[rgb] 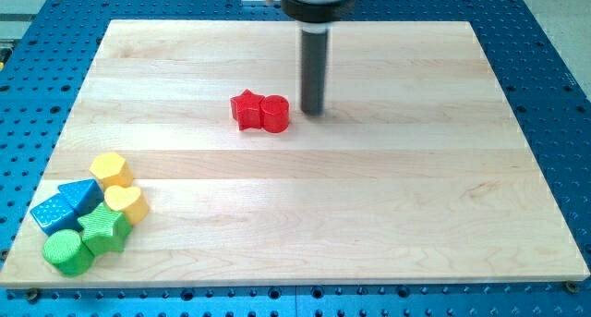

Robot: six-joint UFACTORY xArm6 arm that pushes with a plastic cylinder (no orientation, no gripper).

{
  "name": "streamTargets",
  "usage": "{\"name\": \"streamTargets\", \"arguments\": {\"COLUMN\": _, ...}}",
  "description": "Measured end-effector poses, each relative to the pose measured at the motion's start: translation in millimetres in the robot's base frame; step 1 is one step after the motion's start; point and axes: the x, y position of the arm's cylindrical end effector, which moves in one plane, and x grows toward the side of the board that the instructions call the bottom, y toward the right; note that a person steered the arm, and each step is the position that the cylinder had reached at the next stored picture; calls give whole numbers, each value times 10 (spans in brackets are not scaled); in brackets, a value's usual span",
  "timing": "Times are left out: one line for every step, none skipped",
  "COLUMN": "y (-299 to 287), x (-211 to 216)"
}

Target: Push the red blocks slightly towards the top left of the board

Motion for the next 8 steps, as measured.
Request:
{"name": "streamTargets", "arguments": {"y": 231, "x": 334}}
{"name": "streamTargets", "arguments": {"y": -159, "x": 445}}
{"name": "streamTargets", "arguments": {"y": -723, "x": 172}}
{"name": "streamTargets", "arguments": {"y": -1102, "x": -128}}
{"name": "streamTargets", "arguments": {"y": -1059, "x": -170}}
{"name": "streamTargets", "arguments": {"y": -830, "x": -170}}
{"name": "streamTargets", "arguments": {"y": -363, "x": -217}}
{"name": "streamTargets", "arguments": {"y": -135, "x": -620}}
